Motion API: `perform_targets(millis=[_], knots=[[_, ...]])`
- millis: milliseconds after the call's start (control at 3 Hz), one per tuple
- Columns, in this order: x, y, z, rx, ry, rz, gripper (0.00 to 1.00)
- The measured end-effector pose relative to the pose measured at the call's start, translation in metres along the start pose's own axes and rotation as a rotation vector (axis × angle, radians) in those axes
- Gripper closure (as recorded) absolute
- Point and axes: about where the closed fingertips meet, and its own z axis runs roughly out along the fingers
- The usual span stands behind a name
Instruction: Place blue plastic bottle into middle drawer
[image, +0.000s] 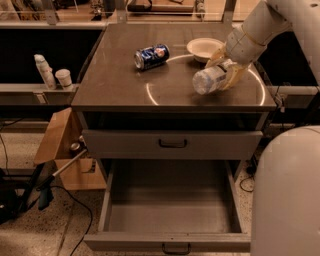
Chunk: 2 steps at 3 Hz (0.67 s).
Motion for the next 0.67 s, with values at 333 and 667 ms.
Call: perform_targets(millis=[333,667], knots=[[-0.014,0.010,-0.006,0.004,-0.025,-0.043,1.00],[-0.035,0.022,-0.011,0.023,-0.053,-0.069,1.00]])
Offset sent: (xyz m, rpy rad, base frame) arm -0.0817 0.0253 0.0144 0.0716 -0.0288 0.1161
